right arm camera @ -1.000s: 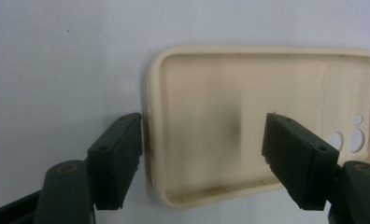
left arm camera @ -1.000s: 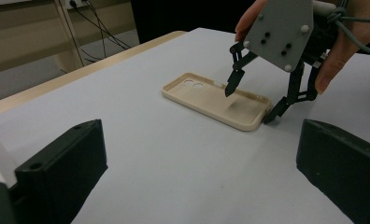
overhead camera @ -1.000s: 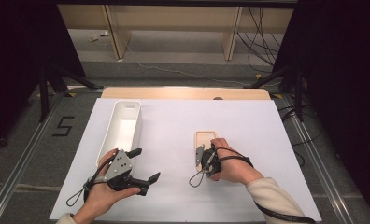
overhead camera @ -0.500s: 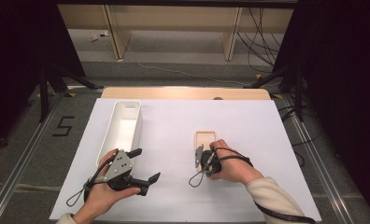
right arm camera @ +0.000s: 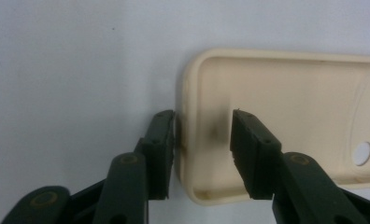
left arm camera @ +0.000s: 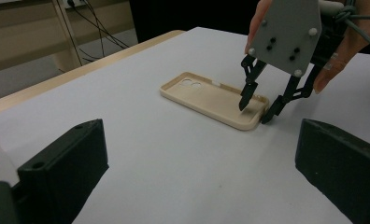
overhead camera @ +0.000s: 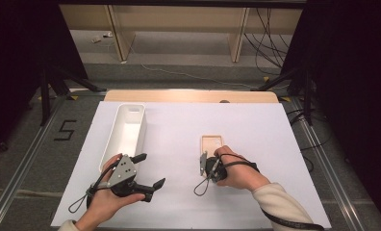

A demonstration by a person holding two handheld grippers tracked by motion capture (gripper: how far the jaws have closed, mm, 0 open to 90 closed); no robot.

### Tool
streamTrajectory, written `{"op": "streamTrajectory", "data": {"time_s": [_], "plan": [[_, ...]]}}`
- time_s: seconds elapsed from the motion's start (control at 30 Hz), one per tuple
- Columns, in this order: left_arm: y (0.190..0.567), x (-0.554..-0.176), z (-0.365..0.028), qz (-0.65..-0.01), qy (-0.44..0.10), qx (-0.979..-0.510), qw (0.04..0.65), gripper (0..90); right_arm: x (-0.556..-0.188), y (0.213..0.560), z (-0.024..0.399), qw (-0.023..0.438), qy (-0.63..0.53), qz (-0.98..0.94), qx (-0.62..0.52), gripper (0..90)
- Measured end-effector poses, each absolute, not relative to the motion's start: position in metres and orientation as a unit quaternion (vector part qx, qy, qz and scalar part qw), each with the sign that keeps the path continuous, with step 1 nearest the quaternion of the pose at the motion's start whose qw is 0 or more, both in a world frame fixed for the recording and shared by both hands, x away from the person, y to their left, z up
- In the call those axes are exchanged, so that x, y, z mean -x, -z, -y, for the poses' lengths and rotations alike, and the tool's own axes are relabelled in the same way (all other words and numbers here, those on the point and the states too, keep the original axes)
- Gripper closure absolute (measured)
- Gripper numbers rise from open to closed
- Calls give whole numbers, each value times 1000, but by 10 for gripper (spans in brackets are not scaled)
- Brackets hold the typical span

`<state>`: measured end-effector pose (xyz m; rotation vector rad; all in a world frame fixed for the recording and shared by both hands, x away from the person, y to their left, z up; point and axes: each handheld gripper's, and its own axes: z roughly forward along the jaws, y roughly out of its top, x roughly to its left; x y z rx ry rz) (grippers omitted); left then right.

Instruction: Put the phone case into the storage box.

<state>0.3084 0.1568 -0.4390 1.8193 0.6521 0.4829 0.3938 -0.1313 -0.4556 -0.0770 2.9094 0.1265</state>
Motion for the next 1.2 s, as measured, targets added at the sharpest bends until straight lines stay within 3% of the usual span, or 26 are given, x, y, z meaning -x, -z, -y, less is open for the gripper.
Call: {"op": "streamTrajectory", "data": {"time_s": [0.4, 1.2], "plan": [[440, -308, -156, -273, -202, -768, 544, 24, -391, 456, 129, 106, -33, -993, 40, 734], [440, -308, -155, -272, -198, -768, 544, 29, -392, 456, 132, 103, -44, -993, 46, 825]]}}
